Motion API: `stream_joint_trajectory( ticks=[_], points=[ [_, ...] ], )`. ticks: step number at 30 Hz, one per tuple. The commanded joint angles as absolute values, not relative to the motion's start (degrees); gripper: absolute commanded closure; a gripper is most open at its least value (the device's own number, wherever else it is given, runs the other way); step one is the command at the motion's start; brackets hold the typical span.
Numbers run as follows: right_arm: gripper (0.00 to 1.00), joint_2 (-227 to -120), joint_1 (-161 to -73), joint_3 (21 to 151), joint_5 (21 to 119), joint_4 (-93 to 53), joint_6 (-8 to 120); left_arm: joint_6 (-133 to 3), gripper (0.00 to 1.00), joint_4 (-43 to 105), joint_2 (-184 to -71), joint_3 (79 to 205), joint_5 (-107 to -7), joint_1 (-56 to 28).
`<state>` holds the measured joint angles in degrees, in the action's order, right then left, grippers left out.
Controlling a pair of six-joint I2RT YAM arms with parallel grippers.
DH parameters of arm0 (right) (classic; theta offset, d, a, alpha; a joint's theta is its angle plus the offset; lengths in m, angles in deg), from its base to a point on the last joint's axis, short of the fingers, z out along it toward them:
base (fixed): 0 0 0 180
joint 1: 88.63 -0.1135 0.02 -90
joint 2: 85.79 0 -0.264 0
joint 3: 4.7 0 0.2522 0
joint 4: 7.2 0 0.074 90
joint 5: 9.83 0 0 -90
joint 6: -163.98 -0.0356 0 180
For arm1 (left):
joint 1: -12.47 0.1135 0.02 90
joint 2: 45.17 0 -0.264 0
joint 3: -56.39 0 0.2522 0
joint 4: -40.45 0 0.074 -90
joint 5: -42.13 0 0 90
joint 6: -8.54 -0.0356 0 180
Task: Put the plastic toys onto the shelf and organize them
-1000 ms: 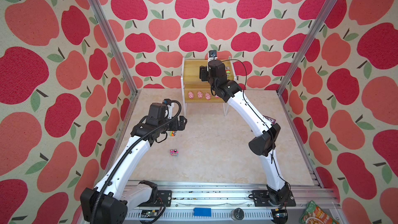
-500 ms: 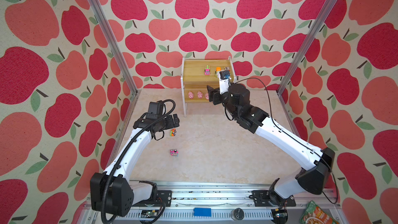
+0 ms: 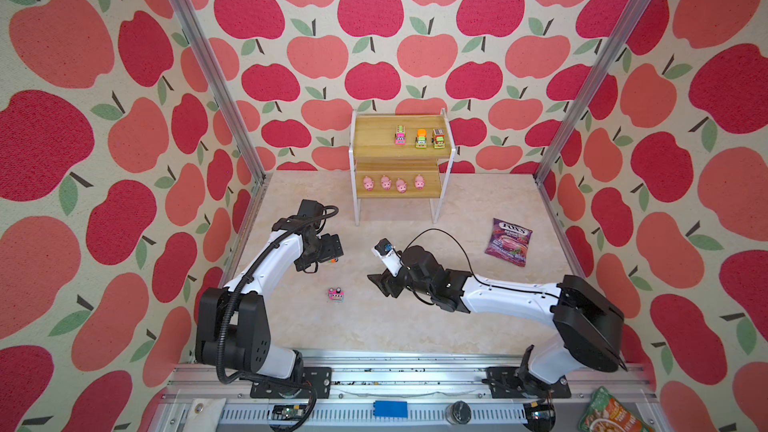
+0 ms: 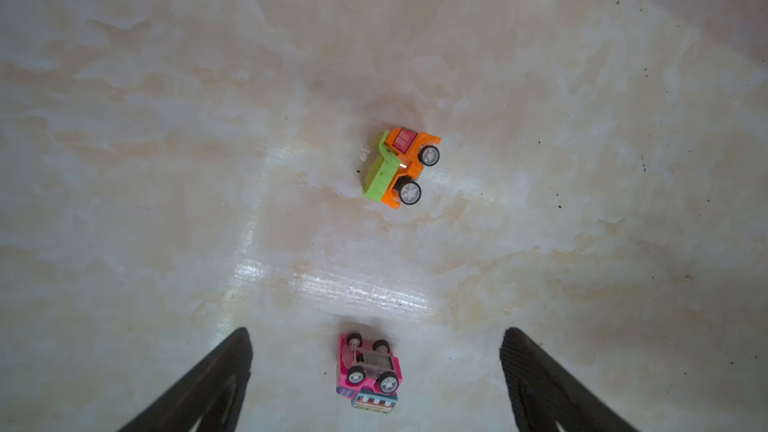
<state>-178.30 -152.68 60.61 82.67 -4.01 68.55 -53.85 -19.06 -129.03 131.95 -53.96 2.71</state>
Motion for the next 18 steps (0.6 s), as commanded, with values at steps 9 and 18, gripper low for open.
stream_joint_trajectory(
  ticks=[9,18],
  points=[
    [0.32,-197.3,-156.0,65.5,71.17,14.71,76.09,-50.63,0.04,-20.01,-126.18,126.82,-64.96,9.89],
    [0.27,-204.57,-157.19,69.74,72.56,17.52,79.45,-52.05,0.05,-17.28,-129.24,128.64,-68.06,11.41]
  ],
)
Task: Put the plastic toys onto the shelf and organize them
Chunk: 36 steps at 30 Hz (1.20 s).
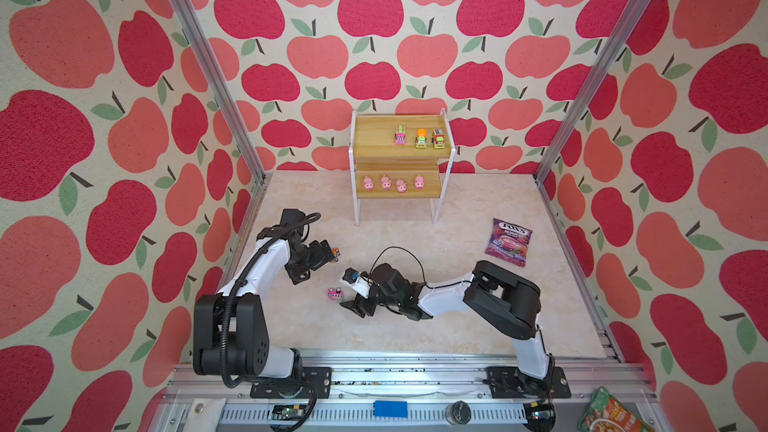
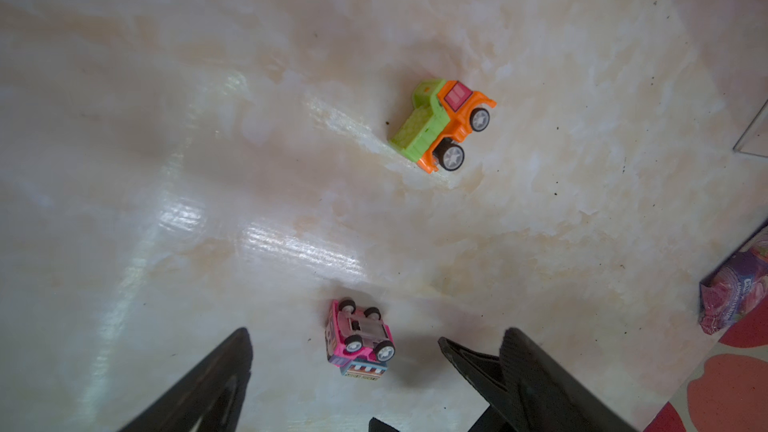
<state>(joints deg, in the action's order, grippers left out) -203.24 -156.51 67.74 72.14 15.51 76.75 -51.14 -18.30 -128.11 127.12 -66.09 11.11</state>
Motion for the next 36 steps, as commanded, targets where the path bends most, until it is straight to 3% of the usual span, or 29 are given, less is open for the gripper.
stream_joint_trajectory(
  ticks=[1,16,24,27,33,36],
  points=[
    [0.27,-205.19,-157.19,70.12,72.84,17.39,79.98,-52.04,0.05,-16.93,-129.3,128.67,-68.33,11.5],
    [0.3,-211.18,-159.82,74.82,79.01,16.57,83.34,-52.81,0.06,-16.82,-126.17,129.08,-69.94,11.68],
    [0.49,-212.68,-159.78,76.08,80.59,16.51,81.93,-52.94,0.06,-16.54,-125.22,129.52,-70.55,11.68],
    [0.6,-211.3,-159.56,75.15,81.26,16.56,80.82,-53.07,0.06,-16.73,-124.74,130.04,-70.65,11.6],
    [0.6,-201.8,-158.16,69.21,83.15,16.61,75.59,-53.4,0.06,-16.81,-122.9,131.9,-70.65,10.79],
    [0.6,-195.02,-153.44,64.25,82.13,14.14,68.79,-53.34,0.06,-16.26,-122.08,132.89,-70.05,9.53]
  ],
)
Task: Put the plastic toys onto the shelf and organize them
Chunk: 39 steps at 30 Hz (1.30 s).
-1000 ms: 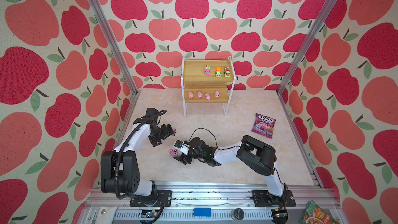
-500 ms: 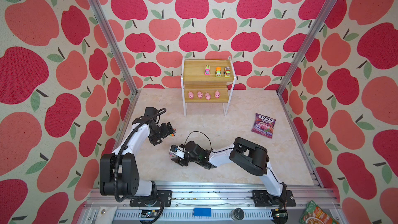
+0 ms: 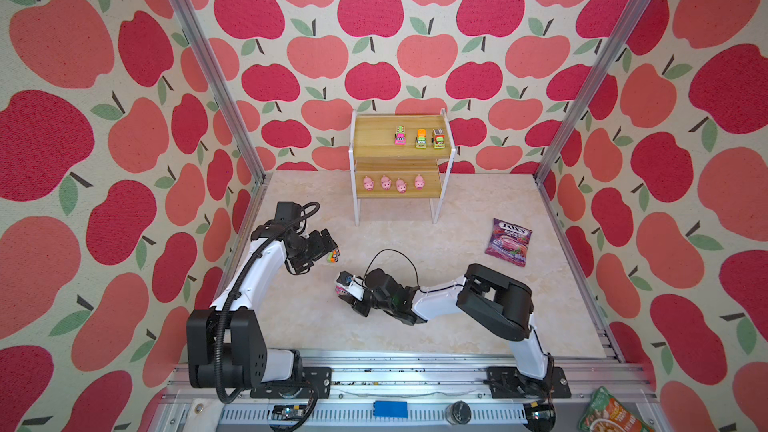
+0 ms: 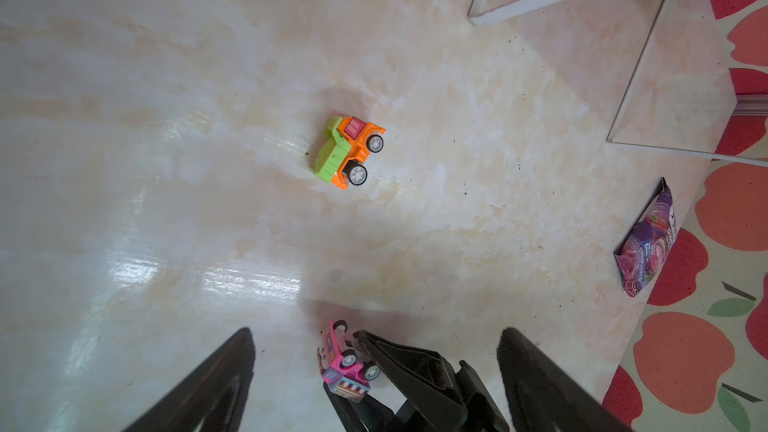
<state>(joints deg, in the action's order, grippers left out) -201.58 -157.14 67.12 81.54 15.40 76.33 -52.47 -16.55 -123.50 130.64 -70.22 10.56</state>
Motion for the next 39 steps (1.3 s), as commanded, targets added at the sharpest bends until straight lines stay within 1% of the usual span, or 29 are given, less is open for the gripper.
stream_joint_trajectory(
  ticks=[1,3,5,11,17,23,25,28,32,36,39],
  points=[
    [0.6,-192.71,-151.98,62.35,81.41,12.98,66.25,-53.1,0.06,-15.84,-121.83,133.06,-69.67,8.66],
    [0.6,-188.85,-149.26,58.54,81.29,11.23,60.91,-52.82,0.06,-15.04,-121.66,133.35,-68.62,6.89],
    [0.6,-185.36,-145.75,54.6,78.99,10.11,54.28,-52.13,0.06,-13.85,-121.87,133.44,-67.83,4.65],
    [0.61,-179.66,-137.58,46.27,74.11,10.12,35.96,-52.07,0.06,-11.79,-122.52,133.63,-67.16,-0.42],
    [0.62,-179.76,-132.26,42.29,68.63,12.2,21.54,-52.2,0.06,-10.68,-120.63,132.63,-69.08,-0.8],
    [0.61,-183.61,-127.59,36.66,64.63,22.3,10.14,-51.68,0.06,-9.43,-118.65,131.32,-71.12,-0.72],
    [0.61,-185.02,-126.6,35.32,63.75,25.09,7.94,-51.76,0.06,-9.5,-118.3,131.16,-71.25,-0.71],
    [0.57,-186.4,-125.41,33.24,63.7,28.23,5.61,-51.68,0.06,-9.26,-117.87,130.92,-71.34,-0.62],
    [0.5,-186.06,-123.74,31.38,64.08,28.59,5.11,-51.67,0.06,-9.19,-118.01,130.81,-71.37,-0.63],
    [0.47,-183.02,-121.68,30.52,65.44,23.88,6.8,-51.67,0.06,-9.17,-118.04,130.69,-71.13,-0.55],
    [0.45,-179.01,-119.85,30.95,66.84,16.9,9.83,-51.76,0.06,-9.18,-118.27,130.63,-70.77,-0.58]
  ],
)
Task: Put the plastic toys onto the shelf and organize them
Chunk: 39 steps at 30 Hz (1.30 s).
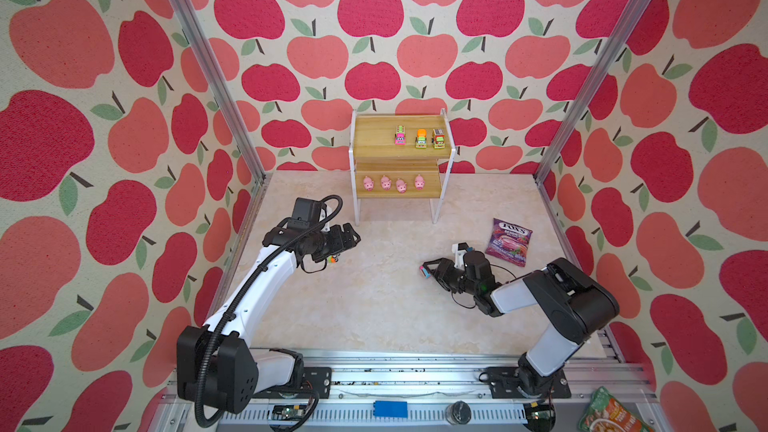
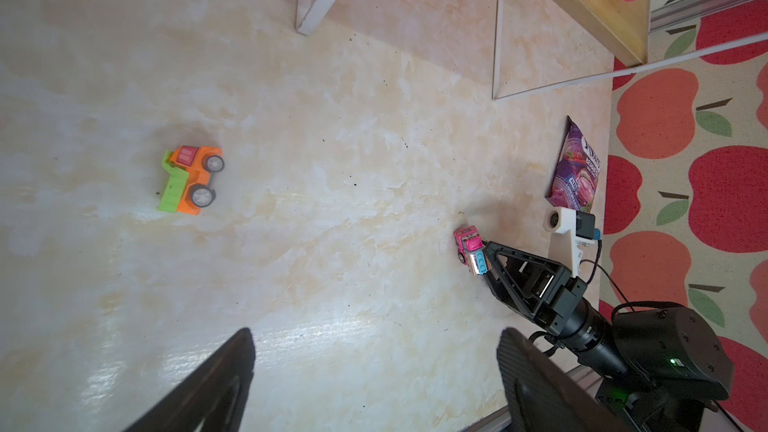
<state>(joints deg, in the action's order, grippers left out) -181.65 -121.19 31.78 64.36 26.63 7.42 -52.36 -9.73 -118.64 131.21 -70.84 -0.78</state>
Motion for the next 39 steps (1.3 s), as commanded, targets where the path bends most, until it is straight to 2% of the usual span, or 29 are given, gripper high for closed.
stream_joint_trajectory(
  ticks=[1,8,13,18,26,39],
  points=[
    [0.44,-177.58,-119.43,31.24,67.45,14.45,11.17,-51.76,0.06,-9.23,-118.28,130.62,-70.73,-0.54],
    [0.35,-166.05,-119.88,37.54,76.63,-8.45,29.32,-52.04,0.06,-9.34,-118.42,130.53,-70.13,-0.54],
    [0.29,-160.41,-124.05,40.2,82.14,-14.83,43.25,-52.59,0.05,-8.84,-117.7,130.12,-70.25,-0.65],
    [0.27,-161.7,-131.09,43.86,89.07,-18.4,54.56,-52.94,0.04,-7.69,-117.01,129.55,-70.9,-0.62],
    [0.28,-171.75,-136.15,50.37,94.84,-21.52,60.05,-53.38,0.04,-7.45,-116.89,129.13,-70.9,-0.75],
    [0.29,-179.72,-136.53,51.02,98.23,-22.01,56.64,-54.17,0.03,-7.51,-117.21,129.43,-70.37,-0.71]
  ],
)
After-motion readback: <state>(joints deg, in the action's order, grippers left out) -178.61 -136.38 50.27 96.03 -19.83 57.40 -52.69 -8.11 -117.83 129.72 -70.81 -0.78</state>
